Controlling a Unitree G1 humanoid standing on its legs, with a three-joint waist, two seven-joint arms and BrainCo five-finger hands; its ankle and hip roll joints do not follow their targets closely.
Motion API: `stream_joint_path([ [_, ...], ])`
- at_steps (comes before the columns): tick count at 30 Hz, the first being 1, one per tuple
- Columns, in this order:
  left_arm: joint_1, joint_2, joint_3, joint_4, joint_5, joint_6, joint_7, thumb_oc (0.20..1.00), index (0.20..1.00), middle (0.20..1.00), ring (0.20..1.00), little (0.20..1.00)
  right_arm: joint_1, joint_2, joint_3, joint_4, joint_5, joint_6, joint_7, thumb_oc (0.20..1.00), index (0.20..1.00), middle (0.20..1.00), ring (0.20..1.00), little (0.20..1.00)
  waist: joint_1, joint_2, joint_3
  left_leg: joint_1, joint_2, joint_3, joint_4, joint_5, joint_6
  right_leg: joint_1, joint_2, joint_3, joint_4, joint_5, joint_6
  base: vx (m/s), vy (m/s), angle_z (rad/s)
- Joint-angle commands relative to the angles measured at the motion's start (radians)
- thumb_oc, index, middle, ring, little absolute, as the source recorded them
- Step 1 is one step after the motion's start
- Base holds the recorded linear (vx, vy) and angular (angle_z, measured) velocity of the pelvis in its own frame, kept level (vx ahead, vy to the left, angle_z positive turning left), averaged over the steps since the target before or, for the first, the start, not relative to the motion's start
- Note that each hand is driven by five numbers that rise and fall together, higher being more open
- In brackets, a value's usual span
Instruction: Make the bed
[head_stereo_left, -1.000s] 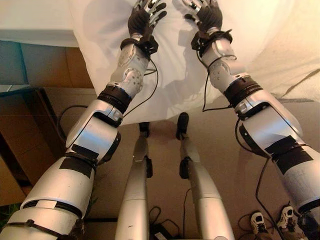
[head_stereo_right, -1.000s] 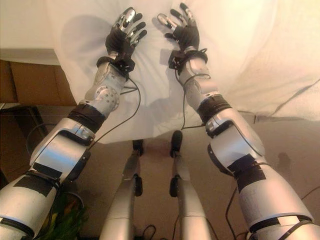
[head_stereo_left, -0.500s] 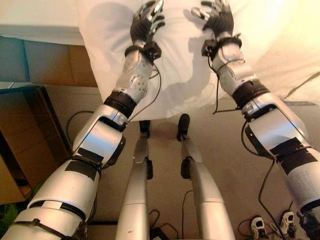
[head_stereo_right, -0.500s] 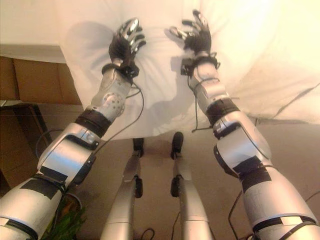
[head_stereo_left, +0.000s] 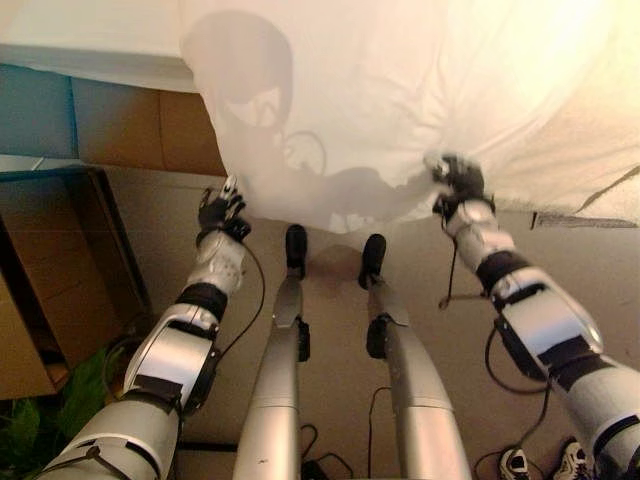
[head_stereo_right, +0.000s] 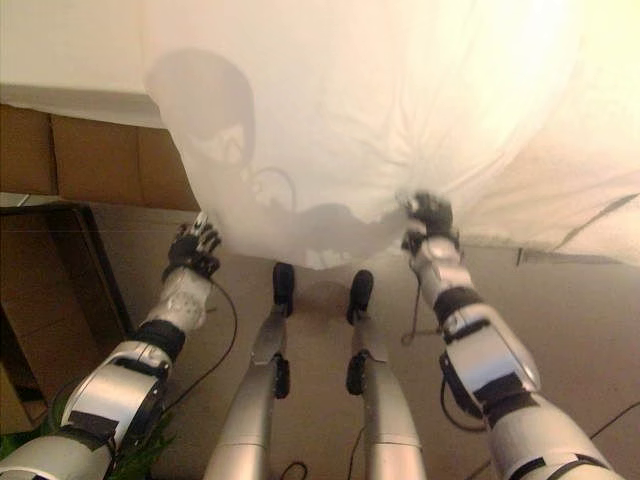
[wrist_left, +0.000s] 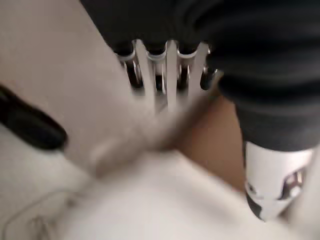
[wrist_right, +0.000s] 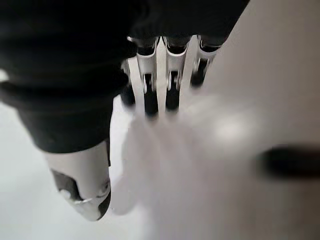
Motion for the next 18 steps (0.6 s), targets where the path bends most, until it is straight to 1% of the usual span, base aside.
stream_joint_path([
  [1, -0.004, -0.001, 0.055, 0.027, 0.061, -0.007, -0.01, 1.0, 1.0, 1.0, 1.0, 1.0, 0.058, -0.036, -0.021, 0.017, -0.052, 0.0, -0.021, 1.0, 1.0, 1.0, 1.0, 1.0, -0.005, 0.008, 0.043, 0.058, -0.062, 0.051, 0.092, -0.159, -0.019, 0.093, -0.001, 0.001, -0.12, 0.038, 0.12, -0.07, -0.02, -0.08],
  [3, 0.026, -0.01, 0.058, 0.031, 0.079, 0.0, -0.01, 1.0, 1.0, 1.0, 1.0, 1.0, 0.093, -0.04, -0.035, 0.027, -0.076, 0.01, -0.022, 1.0, 1.0, 1.0, 1.0, 1.0, -0.005, 0.01, 0.043, 0.083, -0.064, 0.053, 0.094, -0.164, -0.02, 0.117, -0.002, -0.003, -0.111, 0.03, 0.12, -0.05, -0.009, -0.05],
  [5, 0.115, -0.019, 0.063, 0.014, 0.124, 0.008, -0.018, 1.0, 1.0, 1.0, 1.0, 1.0, 0.181, -0.054, -0.064, 0.039, -0.115, 0.025, -0.013, 1.0, 1.0, 1.0, 1.0, 1.0, -0.003, 0.011, 0.043, 0.137, -0.066, 0.058, 0.117, -0.179, -0.013, 0.166, -0.01, -0.006, -0.077, 0.011, 0.115, -0.06, 0.003, 0.01],
  [7, 0.169, -0.018, 0.063, 0.033, 0.175, 0.024, -0.037, 1.0, 1.0, 1.0, 1.0, 1.0, 0.236, -0.069, -0.075, 0.054, -0.163, 0.036, 0.0, 1.0, 1.0, 1.0, 1.0, 1.0, 0.0, 0.008, 0.043, 0.187, -0.067, 0.062, 0.125, -0.186, -0.01, 0.214, -0.015, -0.01, -0.059, -0.002, 0.114, -0.05, -0.002, 0.01],
  [9, 0.228, -0.024, 0.071, 0.054, 0.234, 0.033, -0.056, 1.0, 1.0, 1.0, 1.0, 1.0, 0.303, -0.07, -0.083, 0.068, -0.227, 0.048, 0.005, 1.0, 1.0, 1.0, 1.0, 1.0, 0.0, 0.003, 0.043, 0.263, -0.067, 0.064, 0.128, -0.193, -0.007, 0.285, -0.017, -0.013, -0.044, -0.018, 0.113, -0.01, 0.0, 0.02],
  [10, 0.233, -0.025, 0.071, 0.053, 0.235, 0.033, -0.056, 1.0, 1.0, 1.0, 1.0, 1.0, 0.309, -0.07, -0.084, 0.066, -0.228, 0.048, 0.006, 1.0, 1.0, 1.0, 1.0, 1.0, 0.001, 0.003, 0.043, 0.27, -0.067, 0.064, 0.125, -0.193, -0.007, 0.291, -0.017, -0.014, -0.045, -0.02, 0.113, 0.0, 0.0, 0.0],
  [11, 0.31, -0.029, 0.082, 0.075, 0.291, 0.042, -0.079, 1.0, 1.0, 1.0, 1.0, 1.0, 0.387, -0.064, -0.091, 0.061, -0.302, 0.053, 0.009, 1.0, 1.0, 1.0, 1.0, 1.0, 0.0, -0.006, 0.043, 0.381, -0.067, 0.063, 0.121, -0.207, -0.001, 0.394, -0.014, -0.011, -0.031, -0.042, 0.11, 0.05, 0.018, 0.01],
  [13, 0.382, -0.032, 0.085, 0.088, 0.357, 0.049, -0.096, 1.0, 1.0, 1.0, 1.0, 1.0, 0.453, -0.061, -0.079, 0.058, -0.402, 0.06, 0.012, 1.0, 1.0, 1.0, 1.0, 1.0, 0.005, -0.011, 0.037, 0.484, -0.068, 0.058, 0.12, -0.217, 0.009, 0.495, -0.013, -0.005, -0.018, -0.06, 0.106, 0.03, 0.006, 0.0],
  [14, 0.424, -0.028, 0.076, 0.09, 0.421, 0.055, -0.11, 1.0, 1.0, 1.0, 1.0, 1.0, 0.488, -0.061, -0.076, 0.044, -0.448, 0.063, 0.015, 1.0, 1.0, 1.0, 1.0, 1.0, 0.004, -0.015, 0.025, 0.531, -0.074, 0.064, 0.103, -0.192, 0.019, 0.545, -0.016, -0.009, -0.031, -0.043, 0.1, 0.04, 0.0, -0.01],
  [16, 0.505, -0.018, 0.052, 0.087, 0.554, 0.066, -0.125, 1.0, 1.0, 1.0, 1.0, 1.0, 0.555, -0.058, -0.05, -0.011, -0.553, 0.057, 0.033, 1.0, 1.0, 1.0, 1.0, 1.0, 0.007, -0.017, -0.033, 0.623, -0.072, 0.058, 0.062, -0.187, 0.024, 0.64, -0.01, -0.007, -0.057, -0.048, 0.103, 0.12, 0.0, -0.08],
  [17, 0.526, -0.008, 0.028, 0.094, 0.65, 0.076, -0.123, 1.0, 1.0, 1.0, 1.0, 1.0, 0.585, -0.053, -0.052, -0.024, -0.57, 0.059, 0.046, 1.0, 1.0, 1.0, 1.0, 1.0, 0.008, -0.016, -0.063, 0.662, -0.072, 0.056, 0.041, -0.184, 0.024, 0.681, -0.005, -0.005, -0.075, -0.047, 0.106, 0.18, 0.013, -0.09],
  [18, 0.55, 0.011, -0.015, 0.101, 0.8, 0.086, -0.113, 1.0, 1.0, 1.0, 1.0, 1.0, 0.619, -0.048, -0.059, -0.032, -0.57, 0.051, 0.065, 1.0, 1.0, 1.0, 1.0, 1.0, 0.003, -0.016, -0.094, 0.699, -0.072, 0.056, 0.02, -0.182, 0.025, 0.719, -0.001, -0.001, -0.101, -0.046, 0.109, 0.16, 0.032, -0.06],
])
